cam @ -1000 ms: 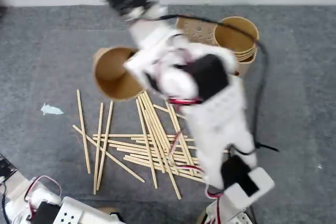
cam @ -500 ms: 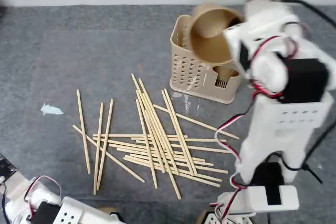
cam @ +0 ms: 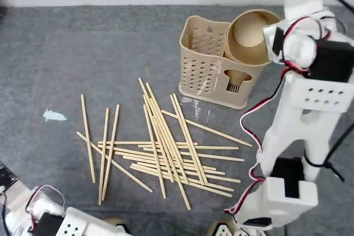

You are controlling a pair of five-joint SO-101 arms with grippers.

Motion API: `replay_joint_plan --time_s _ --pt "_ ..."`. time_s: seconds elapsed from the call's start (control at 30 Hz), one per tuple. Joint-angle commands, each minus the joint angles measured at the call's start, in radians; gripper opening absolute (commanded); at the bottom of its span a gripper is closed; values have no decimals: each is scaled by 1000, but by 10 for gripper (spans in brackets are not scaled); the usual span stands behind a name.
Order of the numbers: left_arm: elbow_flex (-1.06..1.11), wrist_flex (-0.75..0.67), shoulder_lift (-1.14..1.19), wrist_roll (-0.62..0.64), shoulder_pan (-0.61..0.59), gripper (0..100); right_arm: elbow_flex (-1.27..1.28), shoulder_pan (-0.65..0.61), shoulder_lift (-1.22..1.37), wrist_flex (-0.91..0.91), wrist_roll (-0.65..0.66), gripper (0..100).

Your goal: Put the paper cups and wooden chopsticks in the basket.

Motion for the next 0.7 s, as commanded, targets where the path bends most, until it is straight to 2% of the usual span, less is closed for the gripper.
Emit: replay_joint_plan --time_s 0.0,0.07,0.27,0.5,0.67 --pt "-5 -12 -14 -6 -8 15 -44 -8 -7 18 8 13" --pt "-5 -12 -14 -6 -8 15 -44 -12 -4 16 8 41" --pt "-5 -12 -14 -6 -8 15 -38 -10 4 -59 3 208" --pt "-5 -12 -14 -6 -8 15 -38 -15 53 -214 2 217" --pt "-5 -12 -14 -6 -8 15 -44 -15 84 -179 -23 217"
